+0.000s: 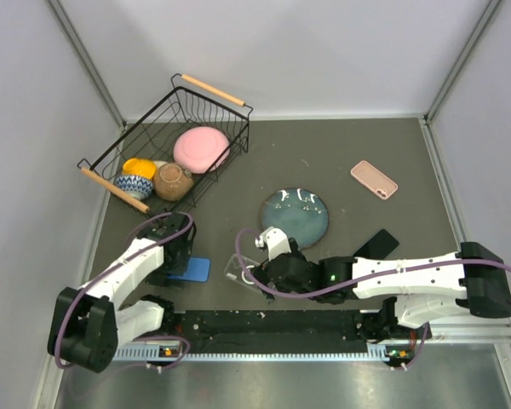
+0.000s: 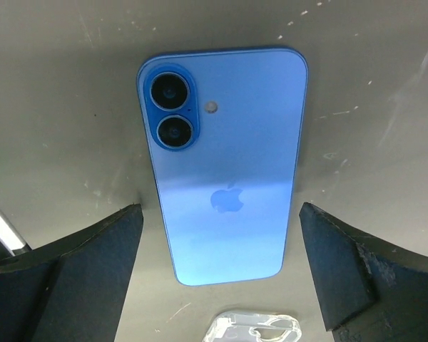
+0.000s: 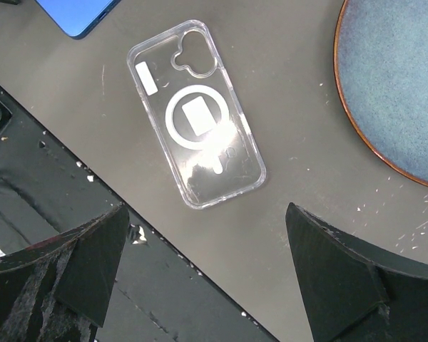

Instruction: Put the phone into the phone case

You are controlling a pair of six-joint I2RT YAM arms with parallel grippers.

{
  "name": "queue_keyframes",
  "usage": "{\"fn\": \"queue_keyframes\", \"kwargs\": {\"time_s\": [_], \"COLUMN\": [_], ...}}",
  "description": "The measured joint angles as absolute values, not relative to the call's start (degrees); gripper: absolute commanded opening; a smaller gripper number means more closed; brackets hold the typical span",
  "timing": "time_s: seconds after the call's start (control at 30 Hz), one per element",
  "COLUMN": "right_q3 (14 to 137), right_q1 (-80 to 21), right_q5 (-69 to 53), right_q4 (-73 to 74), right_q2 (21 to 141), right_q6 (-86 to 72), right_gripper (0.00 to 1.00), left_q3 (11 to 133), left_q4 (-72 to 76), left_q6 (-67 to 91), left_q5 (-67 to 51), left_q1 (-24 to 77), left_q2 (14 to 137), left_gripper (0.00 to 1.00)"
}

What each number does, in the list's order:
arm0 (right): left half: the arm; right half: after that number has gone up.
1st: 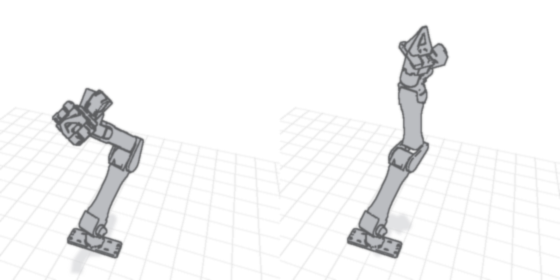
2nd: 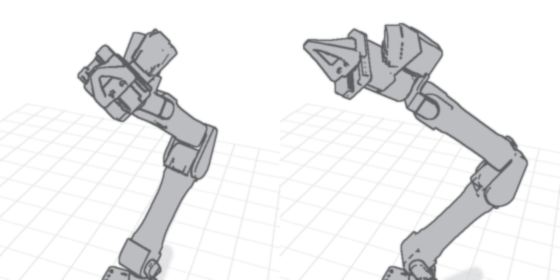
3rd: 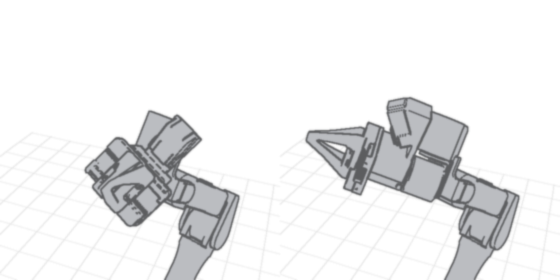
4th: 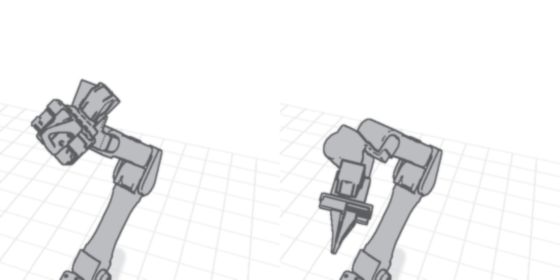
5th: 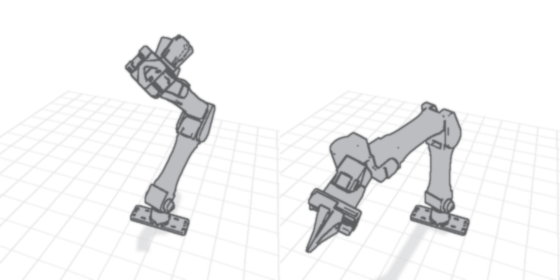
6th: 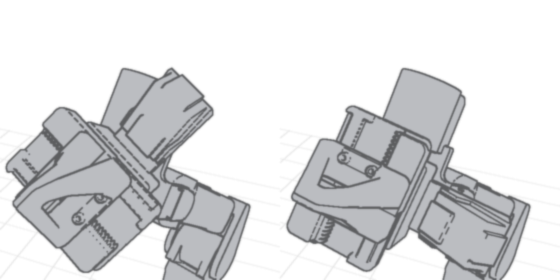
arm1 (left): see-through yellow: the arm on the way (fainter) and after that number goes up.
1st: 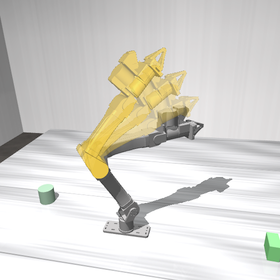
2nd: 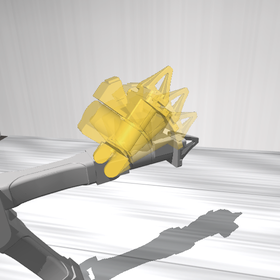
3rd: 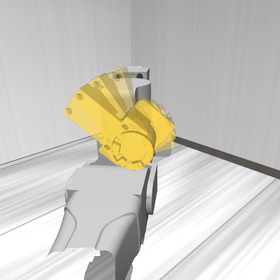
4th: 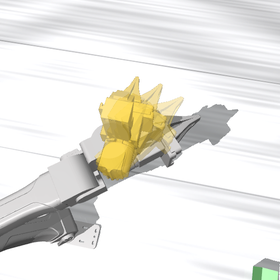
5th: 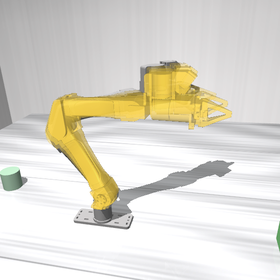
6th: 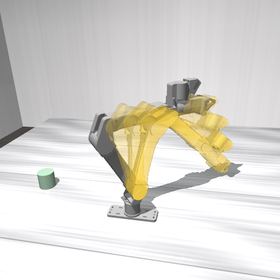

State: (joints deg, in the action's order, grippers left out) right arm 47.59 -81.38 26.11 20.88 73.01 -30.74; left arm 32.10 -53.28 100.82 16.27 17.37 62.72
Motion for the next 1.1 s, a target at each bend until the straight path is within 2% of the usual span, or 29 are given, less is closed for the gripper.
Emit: {"fn": "queue_keyframes", "kwargs": {"time_s": [0.27,0.47,0.63,0.77,0.83,1.1], "right_q3": [47.6,47.6,47.6,47.6,47.6,45.1], "right_q1": [-81.4,-81.4,-81.4,-81.4,-81.4,-79.5], "right_q5": [26.1,26.1,26.2,26.3,26.3,21.2], "right_q4": [20.9,20.9,20.9,20.7,20.4,14.2], "right_q2": [73.0,73.0,73.0,73.0,73.0,72.8], "right_q6": [-30.9,-31.2,-31.3,-31.6,-31.8,-33.3], "right_gripper": [0.91,0.91,0.91,0.91,0.91,0.91], "left_q3": [33.3,33.5,32.4,31.0,30.7,30.1], "left_q4": [-53.6,-54.2,-54.3,-54.2,-54.2,-53.4], "left_q6": [101.0,101.1,101.1,101.1,100.8,94.1], "left_q5": [17.2,16.9,16.3,15.9,15.8,13.2], "left_q1": [17.3,17.3,17.3,17.3,17.3,17.3], "left_q2": [67.9,68.9,66.7,63.6,62.7,61.3], "left_gripper": [0.96,0.78,0.7,0.55,0.54,0.37]}}
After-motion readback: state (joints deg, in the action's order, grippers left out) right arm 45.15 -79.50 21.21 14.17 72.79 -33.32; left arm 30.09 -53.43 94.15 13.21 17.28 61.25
